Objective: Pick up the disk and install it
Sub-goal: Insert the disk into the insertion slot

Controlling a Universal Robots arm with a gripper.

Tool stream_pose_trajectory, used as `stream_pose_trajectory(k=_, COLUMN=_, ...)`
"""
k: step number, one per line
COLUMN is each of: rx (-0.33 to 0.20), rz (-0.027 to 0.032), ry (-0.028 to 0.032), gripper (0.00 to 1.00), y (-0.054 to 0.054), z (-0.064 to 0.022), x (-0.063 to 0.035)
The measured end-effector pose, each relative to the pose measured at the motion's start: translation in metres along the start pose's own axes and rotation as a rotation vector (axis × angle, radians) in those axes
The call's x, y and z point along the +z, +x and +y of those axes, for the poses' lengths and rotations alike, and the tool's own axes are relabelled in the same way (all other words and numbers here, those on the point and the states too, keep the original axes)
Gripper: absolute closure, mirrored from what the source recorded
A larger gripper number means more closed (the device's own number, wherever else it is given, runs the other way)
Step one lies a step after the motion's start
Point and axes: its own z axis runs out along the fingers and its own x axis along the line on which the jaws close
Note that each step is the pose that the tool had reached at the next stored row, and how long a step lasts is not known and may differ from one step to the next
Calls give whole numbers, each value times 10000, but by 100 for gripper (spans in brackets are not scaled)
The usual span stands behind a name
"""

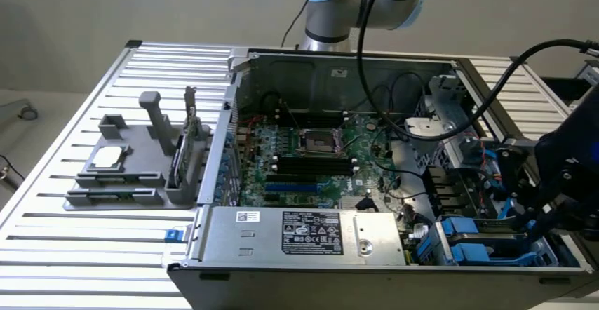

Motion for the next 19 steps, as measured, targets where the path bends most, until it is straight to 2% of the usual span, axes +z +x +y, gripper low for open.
stream_pose_trajectory(k=4, rx=374, rz=58, ry=-62, gripper=77, y=-2, z=1, x=33)
stream_pose_trajectory(k=7, rx=640, rz=135, ry=-140, gripper=77, y=-4, z=4, x=56)
stream_pose_trajectory(k=15, rx=1138, rz=476, ry=-476, gripper=77, y=-24, z=23, x=101)
stream_pose_trajectory(k=19, rx=1292, rz=575, ry=-574, gripper=77, y=-53, z=51, x=118)
